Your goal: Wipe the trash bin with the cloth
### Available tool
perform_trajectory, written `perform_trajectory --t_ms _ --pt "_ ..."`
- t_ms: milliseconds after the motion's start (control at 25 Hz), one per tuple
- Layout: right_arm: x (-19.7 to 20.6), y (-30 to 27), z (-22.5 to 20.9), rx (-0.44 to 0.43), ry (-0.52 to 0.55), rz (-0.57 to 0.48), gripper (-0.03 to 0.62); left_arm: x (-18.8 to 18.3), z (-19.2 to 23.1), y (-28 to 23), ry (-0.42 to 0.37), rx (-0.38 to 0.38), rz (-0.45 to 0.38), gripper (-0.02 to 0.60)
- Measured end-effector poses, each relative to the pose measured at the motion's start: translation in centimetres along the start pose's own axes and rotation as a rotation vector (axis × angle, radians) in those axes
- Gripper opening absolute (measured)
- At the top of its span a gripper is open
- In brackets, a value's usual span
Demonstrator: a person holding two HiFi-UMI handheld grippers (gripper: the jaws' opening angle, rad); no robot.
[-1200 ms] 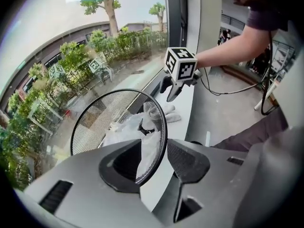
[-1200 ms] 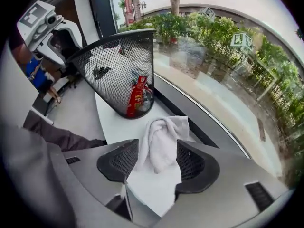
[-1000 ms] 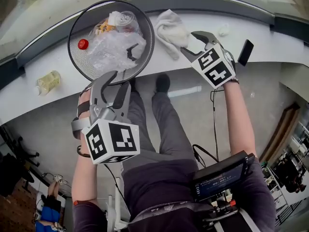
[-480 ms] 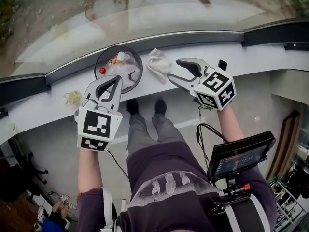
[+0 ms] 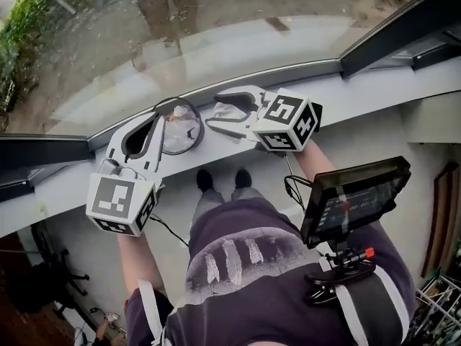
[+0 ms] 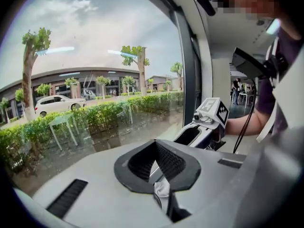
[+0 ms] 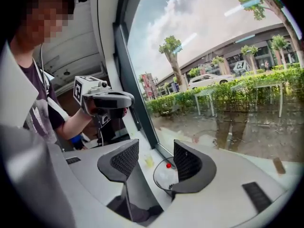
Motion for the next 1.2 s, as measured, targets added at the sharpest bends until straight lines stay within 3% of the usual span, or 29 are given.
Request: perform_trajectory --t_ms 160,240,280,440,600,720,1000,1200 --pt "-1.9 0.8 2.4 -0.073 0.03 -0.042 0.219 -1.3 -2.4 2.3 -0.031 0.012 -0.04 -0.003" --pt "-3.2 0.9 2.7 -0.07 0.039 -0.102 0.006 -1.7 -2.5 3.2 -0.049 0.003 -0.053 -0.003" --pt "-3.9 0.8 2.8 -0.07 0.038 -0.132 -0.003 -1.9 -2.3 3.6 -0.051 -0.004 -0.059 -0.003" --pt "-4.5 0.9 3.3 -0.105 0.02 -0.171 -0.003 -1.8 -2.7 4.2 -0.006 0.004 -0.117 -0.003" --pt "-3.8 1.7 3.9 -0.102 0.039 -0.157 -0.003 -2.0 -4.4 4.5 -0.034 0.04 -0.203 -0.003" --pt "-4.4 1.8 4.2 -0.088 0.062 -0.152 -0.003 -1.7 -3.6 4.8 -0.008 0.024 -0.224 -0.003" --pt "-7.0 0.6 6.0 -0.056 0.143 -0.144 -0.003 -0.2 -1.2 5.6 0.03 0.088 -0.261 -0.003" --pt "-9.0 -0.8 12.3 -0.004 0.216 -0.112 -0.003 3.4 -0.9 9.9 0.173 0.209 -0.239 -0.003"
Point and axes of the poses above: the fingertips, and each gripper's own axes: y backward along the fingers, z to its left, x out of its underside, the point moved 4 cm from there along y, backward along the fingers, and after that the axes turned 7 degrees about y, right-handed, at the moved point
